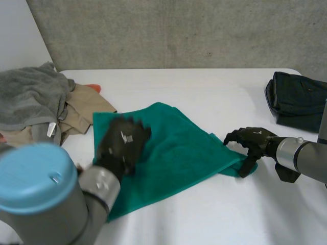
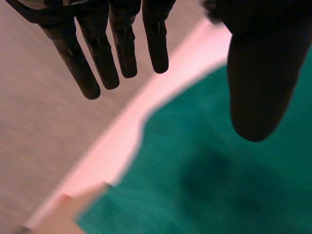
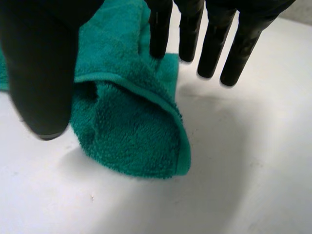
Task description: Fold the laundry.
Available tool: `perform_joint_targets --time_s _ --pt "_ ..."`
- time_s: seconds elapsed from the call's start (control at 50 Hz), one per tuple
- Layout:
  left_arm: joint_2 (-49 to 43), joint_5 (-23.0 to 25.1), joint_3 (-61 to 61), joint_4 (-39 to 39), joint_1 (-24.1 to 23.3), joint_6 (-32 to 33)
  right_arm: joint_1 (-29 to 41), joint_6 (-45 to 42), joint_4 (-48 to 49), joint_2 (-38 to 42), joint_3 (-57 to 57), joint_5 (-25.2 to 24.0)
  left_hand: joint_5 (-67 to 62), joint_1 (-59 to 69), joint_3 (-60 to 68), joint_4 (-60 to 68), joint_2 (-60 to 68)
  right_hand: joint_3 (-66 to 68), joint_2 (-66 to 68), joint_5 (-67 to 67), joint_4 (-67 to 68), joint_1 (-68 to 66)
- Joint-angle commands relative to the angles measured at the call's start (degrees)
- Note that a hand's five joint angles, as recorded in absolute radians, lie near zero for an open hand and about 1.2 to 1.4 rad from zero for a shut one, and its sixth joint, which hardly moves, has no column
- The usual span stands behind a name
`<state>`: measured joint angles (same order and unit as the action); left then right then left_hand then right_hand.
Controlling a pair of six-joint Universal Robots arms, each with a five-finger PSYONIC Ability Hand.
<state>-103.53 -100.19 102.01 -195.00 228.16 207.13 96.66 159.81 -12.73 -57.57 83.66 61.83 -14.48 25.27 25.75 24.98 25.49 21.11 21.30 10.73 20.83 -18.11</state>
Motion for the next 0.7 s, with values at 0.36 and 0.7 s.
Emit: perform_joint_targets --time_s 0.36,0.7 --pt "-11.3 1.2 9.1 -10.0 -1.1 -1.3 0.8 -2.1 4.6 -1.8 4.0 -0.2 -8.8 8.0 7.5 8.3 7.8 39.9 39.8 40.3 40.2 -42.9" --pt "-13.9 1.2 5.3 -11.3 1.6 -0.9 0.8 -2.2 4.8 -1.8 4.8 -0.3 -25.9 25.1 24.7 25.4 24.9 39.9 39.8 40.3 40.2 -42.9"
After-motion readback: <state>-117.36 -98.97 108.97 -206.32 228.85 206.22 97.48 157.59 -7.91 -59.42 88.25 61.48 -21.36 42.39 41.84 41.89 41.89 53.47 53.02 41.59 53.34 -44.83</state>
